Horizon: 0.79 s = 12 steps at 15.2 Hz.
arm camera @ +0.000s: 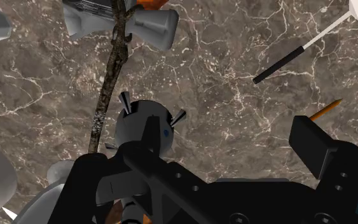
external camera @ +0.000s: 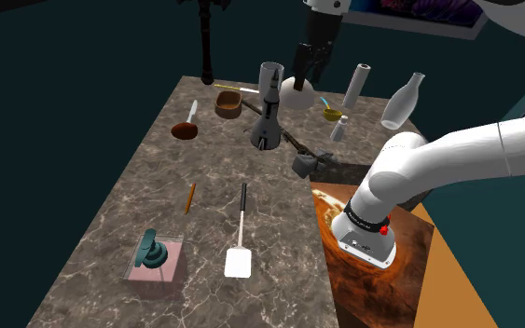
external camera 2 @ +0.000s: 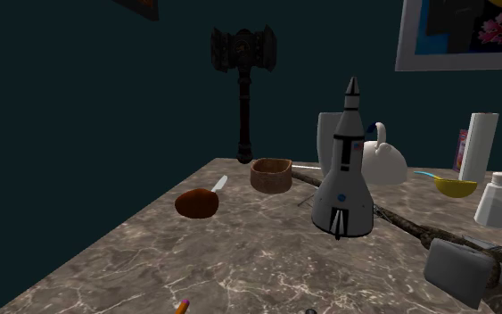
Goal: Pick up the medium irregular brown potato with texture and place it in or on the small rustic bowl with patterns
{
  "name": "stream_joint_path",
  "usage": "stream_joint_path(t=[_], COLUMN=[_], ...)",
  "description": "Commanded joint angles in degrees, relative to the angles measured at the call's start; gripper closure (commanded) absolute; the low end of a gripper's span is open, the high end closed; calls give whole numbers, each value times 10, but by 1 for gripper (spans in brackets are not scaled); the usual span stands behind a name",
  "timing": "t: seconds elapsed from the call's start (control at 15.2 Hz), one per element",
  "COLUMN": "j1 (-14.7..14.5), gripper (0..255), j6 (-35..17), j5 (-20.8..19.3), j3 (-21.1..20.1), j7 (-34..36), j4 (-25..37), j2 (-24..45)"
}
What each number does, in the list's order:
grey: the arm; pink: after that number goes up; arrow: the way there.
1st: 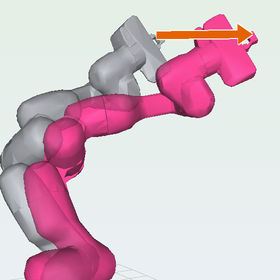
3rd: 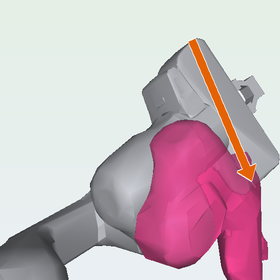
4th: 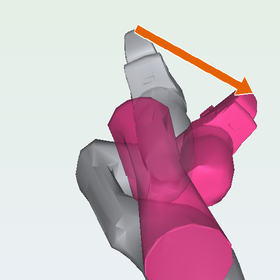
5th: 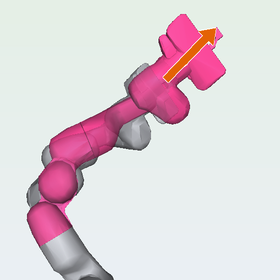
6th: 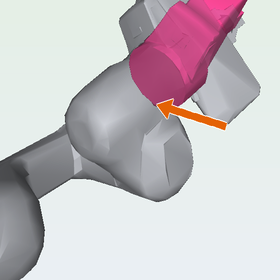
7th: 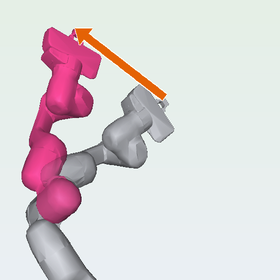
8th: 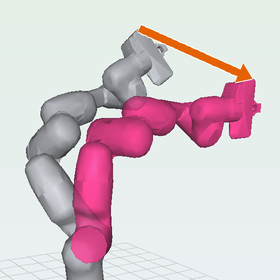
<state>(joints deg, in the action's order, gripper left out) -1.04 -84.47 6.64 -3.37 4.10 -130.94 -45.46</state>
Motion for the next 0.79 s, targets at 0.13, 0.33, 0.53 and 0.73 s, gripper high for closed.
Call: stream_joint_path(t=[0.13, 0.33, 0.53, 0.73], j1=[-5, -13, -22, -33], gripper=[0, 0, 0, 0], j6=[-36, -89, -137, -180], j5=[0, 3, 11, 24], j3=[15, 36, 56, 74], j7=[-33, -82, -132, -183], j4=[-8, -13, -8, 6], j2=[28, 76, 131, 191])
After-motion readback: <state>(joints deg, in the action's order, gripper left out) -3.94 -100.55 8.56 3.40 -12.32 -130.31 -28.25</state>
